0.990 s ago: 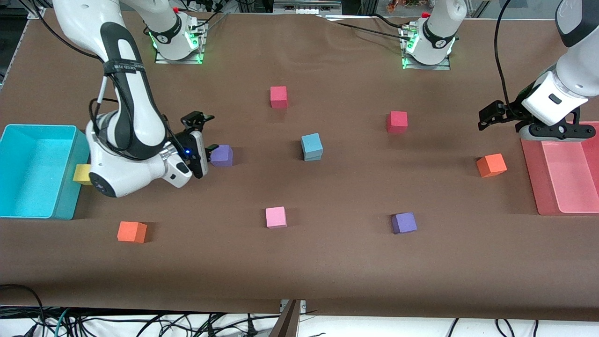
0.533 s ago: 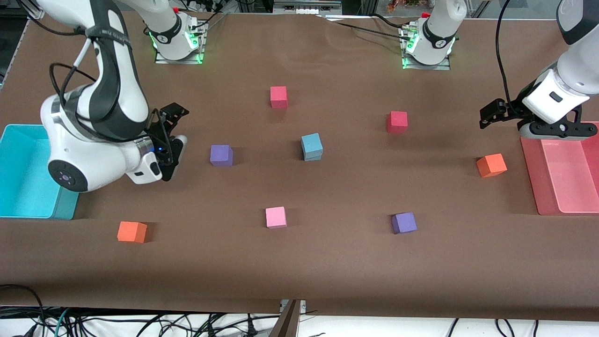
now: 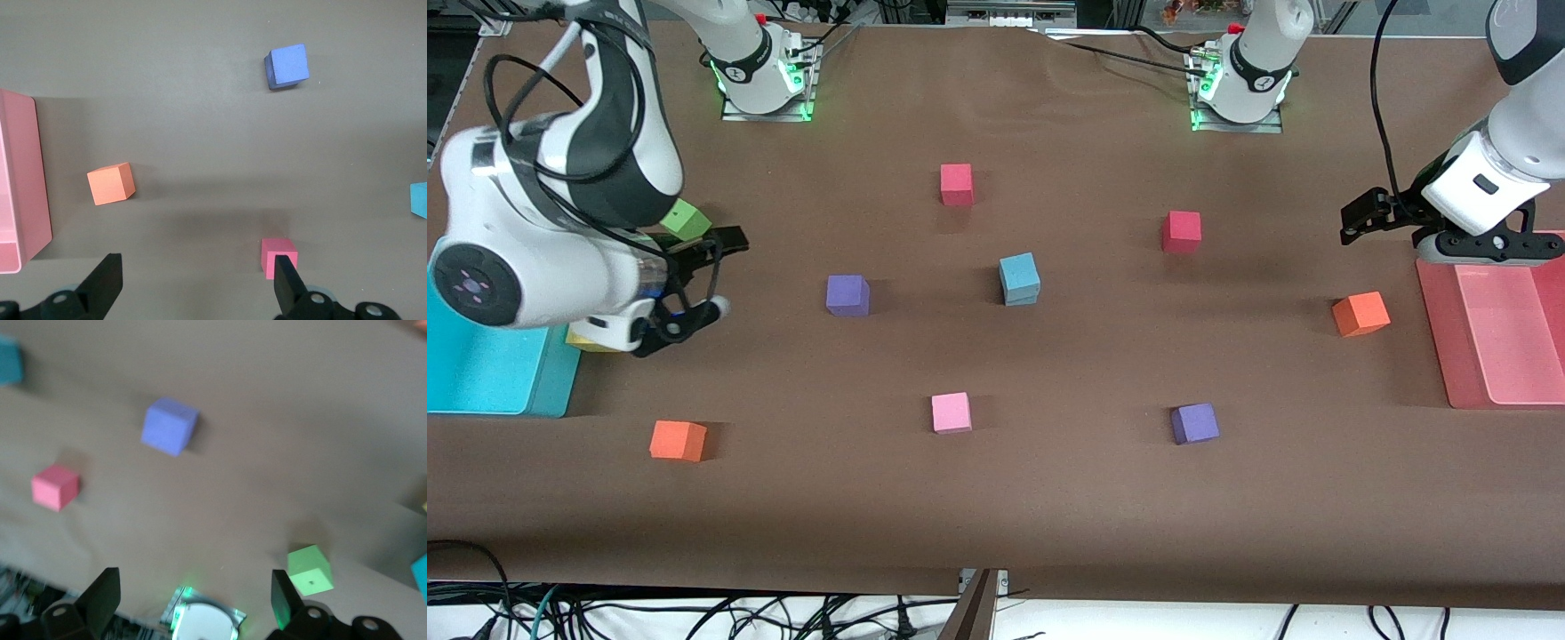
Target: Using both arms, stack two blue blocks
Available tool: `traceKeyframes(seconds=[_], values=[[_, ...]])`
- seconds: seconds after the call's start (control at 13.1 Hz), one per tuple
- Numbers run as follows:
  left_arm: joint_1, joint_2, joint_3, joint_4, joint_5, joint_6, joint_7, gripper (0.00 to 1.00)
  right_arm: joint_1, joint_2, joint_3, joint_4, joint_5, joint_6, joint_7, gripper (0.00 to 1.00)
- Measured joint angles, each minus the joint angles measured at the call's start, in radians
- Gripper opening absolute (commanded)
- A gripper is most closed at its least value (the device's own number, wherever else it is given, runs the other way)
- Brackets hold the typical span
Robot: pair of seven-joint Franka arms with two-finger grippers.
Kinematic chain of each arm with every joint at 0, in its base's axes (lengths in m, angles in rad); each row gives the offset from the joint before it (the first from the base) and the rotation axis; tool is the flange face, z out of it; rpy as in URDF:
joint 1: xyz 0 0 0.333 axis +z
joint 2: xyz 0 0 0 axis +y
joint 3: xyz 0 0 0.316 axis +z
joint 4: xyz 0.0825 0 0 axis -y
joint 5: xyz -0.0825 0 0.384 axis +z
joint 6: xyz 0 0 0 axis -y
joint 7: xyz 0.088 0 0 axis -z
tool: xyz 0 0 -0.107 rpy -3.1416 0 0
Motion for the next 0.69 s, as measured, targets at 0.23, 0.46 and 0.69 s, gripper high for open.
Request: traceKeyframes(seconds=[0.23, 0.46, 0.69], values=[[0.002, 0.0, 0.003, 0.0, 0.0, 0.0, 0.0, 1.0, -0.142, -0.116, 0.11, -0.136, -0.129, 0.097, 0.041, 1.0], [0.011, 0.0, 0.005, 0.004, 0.0, 0.0, 0.0, 1.0, -0.295, -0.18, 0.182, -0.173, -0.186, 0.134, 0.051, 1.0], [0.02, -0.001, 0.005, 0.008, 0.0, 0.0, 0.002, 1.0, -0.375, -0.248, 0.207, -0.229, -0.188, 0.247, 0.057, 1.0]])
